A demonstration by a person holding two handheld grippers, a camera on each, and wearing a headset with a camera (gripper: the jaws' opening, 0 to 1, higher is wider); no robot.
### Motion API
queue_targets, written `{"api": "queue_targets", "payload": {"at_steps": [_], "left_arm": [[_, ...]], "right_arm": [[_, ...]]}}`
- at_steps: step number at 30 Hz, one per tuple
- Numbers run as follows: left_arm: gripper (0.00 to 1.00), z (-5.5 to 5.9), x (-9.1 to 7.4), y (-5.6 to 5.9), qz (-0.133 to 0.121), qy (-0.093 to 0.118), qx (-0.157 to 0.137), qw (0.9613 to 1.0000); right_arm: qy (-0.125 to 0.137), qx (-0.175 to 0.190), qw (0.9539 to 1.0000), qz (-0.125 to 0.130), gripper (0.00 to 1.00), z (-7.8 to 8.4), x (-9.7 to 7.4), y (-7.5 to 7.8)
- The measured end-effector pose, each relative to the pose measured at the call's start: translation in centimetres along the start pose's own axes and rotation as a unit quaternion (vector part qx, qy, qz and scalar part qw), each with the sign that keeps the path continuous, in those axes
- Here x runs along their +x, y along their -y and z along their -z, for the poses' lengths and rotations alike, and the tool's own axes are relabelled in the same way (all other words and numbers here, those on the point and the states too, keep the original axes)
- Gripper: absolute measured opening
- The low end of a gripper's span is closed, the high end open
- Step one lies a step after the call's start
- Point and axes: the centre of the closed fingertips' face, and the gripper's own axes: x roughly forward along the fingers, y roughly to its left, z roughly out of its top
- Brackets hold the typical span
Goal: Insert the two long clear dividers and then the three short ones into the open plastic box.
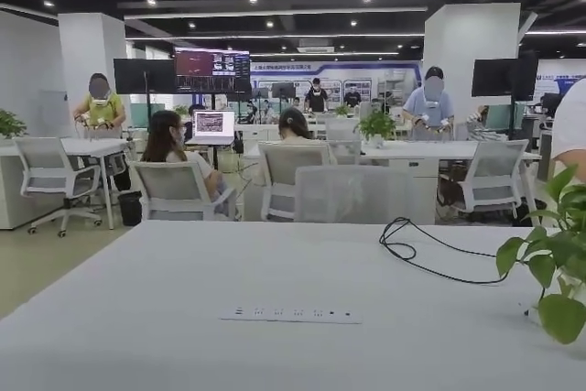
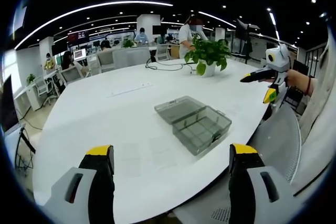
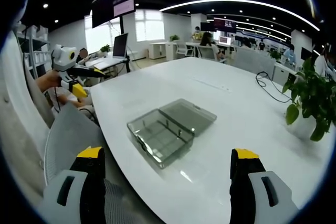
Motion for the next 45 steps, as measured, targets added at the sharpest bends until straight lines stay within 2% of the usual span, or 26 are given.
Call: {"api": "queue_targets", "payload": {"at_steps": [4,7,10,13,17,21,27,32,37,40,45], "left_arm": [[0.87,0.8,0.6,-1.1,-0.01,-0.023,-0.005,0.9997],[0.83,1.2,1.1,-1.6,-0.013,-0.03,-0.011,0.9994],[0.77,1.9,1.7,-2.4,-0.016,-0.047,-0.031,0.9983],[0.76,2.2,2.4,-3.0,-0.024,-0.057,-0.028,0.9977],[0.71,3.0,3.3,-4.1,-0.03,-0.079,-0.039,0.9957],[0.68,3.7,4.0,-5.3,-0.039,-0.093,-0.047,0.9938],[0.62,4.5,4.9,-6.5,-0.042,-0.109,-0.05,0.9919],[0.55,5.9,6.1,-7.9,-0.055,-0.13,-0.067,0.9877],[0.5,7.2,7.2,-8.4,-0.056,-0.152,-0.069,0.9844],[0.48,7.6,7.7,-8.6,-0.058,-0.156,-0.071,0.9835],[0.45,9.0,8.6,-9.0,-0.066,-0.179,-0.07,0.979]], "right_arm": [[0.005,0.004,0.9999,-0.009,1.0,-0.3,0.3,-0.4],[0.006,0.002,0.9999,-0.014,1.0,-0.4,0.5,-0.5],[0.011,-0.001,0.9997,-0.02,1.0,-0.9,0.8,-0.8],[0.013,-0.002,0.9996,-0.025,1.0,-1.4,1.2,-0.9],[0.011,-0.005,0.9992,-0.037,1.0,-1.8,1.8,-1.2],[0.003,-0.014,0.9988,-0.047,0.99,-2.1,2.4,-1.4],[0.007,-0.017,0.9978,-0.064,0.96,-2.6,2.9,-1.7],[0.002,-0.017,0.9972,-0.073,0.95,-2.7,3.8,-2.3],[0.001,-0.012,0.9969,-0.077,0.95,-2.7,4.3,-2.2],[-0.003,-0.011,0.9968,-0.079,0.95,-2.5,4.5,-2.0],[-0.008,-0.008,0.9968,-0.079,0.95,-2.3,4.8,-1.7]]}}
